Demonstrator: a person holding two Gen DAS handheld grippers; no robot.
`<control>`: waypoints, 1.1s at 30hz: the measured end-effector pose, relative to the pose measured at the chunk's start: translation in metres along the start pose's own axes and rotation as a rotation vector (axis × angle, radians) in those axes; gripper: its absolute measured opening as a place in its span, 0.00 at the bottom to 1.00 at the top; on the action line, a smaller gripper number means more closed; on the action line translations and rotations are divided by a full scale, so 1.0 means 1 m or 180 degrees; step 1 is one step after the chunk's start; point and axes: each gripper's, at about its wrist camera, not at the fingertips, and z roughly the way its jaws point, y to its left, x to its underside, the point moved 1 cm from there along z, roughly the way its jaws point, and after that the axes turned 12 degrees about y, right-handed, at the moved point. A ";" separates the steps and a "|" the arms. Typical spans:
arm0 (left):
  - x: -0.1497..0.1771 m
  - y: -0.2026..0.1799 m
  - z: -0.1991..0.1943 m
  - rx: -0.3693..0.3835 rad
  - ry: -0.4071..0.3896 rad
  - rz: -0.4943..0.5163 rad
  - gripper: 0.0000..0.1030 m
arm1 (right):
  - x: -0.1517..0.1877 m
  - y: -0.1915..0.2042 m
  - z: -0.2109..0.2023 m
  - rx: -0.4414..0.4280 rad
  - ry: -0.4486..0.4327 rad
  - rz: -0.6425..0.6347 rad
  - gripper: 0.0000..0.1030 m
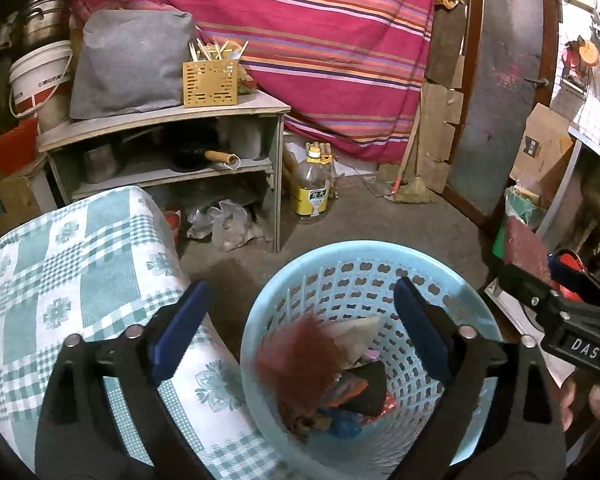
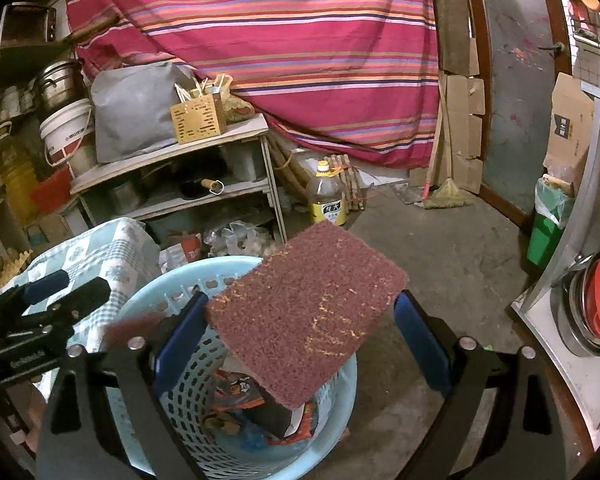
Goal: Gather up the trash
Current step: 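Carry both maroon pads over the blue basket and open both tools, then move the left tool back to the table and grasp the printed snack packet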
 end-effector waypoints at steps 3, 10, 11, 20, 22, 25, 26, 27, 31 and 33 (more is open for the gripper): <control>0.001 0.006 -0.007 -0.0052 -0.0032 -0.0022 0.90 | -0.001 0.004 0.002 -0.0012 0.0018 -0.0023 0.88; 0.012 0.044 -0.027 -0.0217 -0.0061 -0.0228 0.92 | -0.004 0.026 0.006 -0.0070 0.0053 -0.0113 0.89; 0.014 0.052 -0.033 -0.0258 -0.0068 -0.0265 0.93 | -0.005 0.032 0.007 -0.0081 0.0057 -0.0121 0.89; 0.046 0.132 -0.084 -0.0752 -0.0154 -0.0423 0.95 | -0.004 0.055 0.027 -0.0014 0.0284 -0.0067 0.95; 0.056 0.152 -0.093 -0.0881 -0.0142 -0.0454 0.95 | -0.003 0.059 0.028 0.0061 0.0313 -0.0039 0.96; 0.076 0.191 -0.106 -0.1084 -0.0103 -0.0551 0.95 | -0.001 0.068 0.024 0.0070 0.0276 -0.0027 0.96; 0.080 0.201 -0.109 -0.1120 -0.0098 -0.0585 0.95 | -0.001 0.072 0.023 0.0059 0.0265 -0.0031 0.96; 0.088 0.220 -0.113 -0.1179 -0.0077 -0.0662 0.95 | 0.000 0.079 0.021 0.0034 0.0253 -0.0043 0.96; 0.110 0.267 -0.118 -0.1328 0.0053 -0.0835 0.95 | 0.006 0.117 0.015 -0.0078 0.0202 -0.0155 0.95; 0.121 0.286 -0.119 -0.1471 0.0075 -0.0885 0.95 | 0.010 0.141 0.012 -0.0108 0.0158 -0.0257 0.95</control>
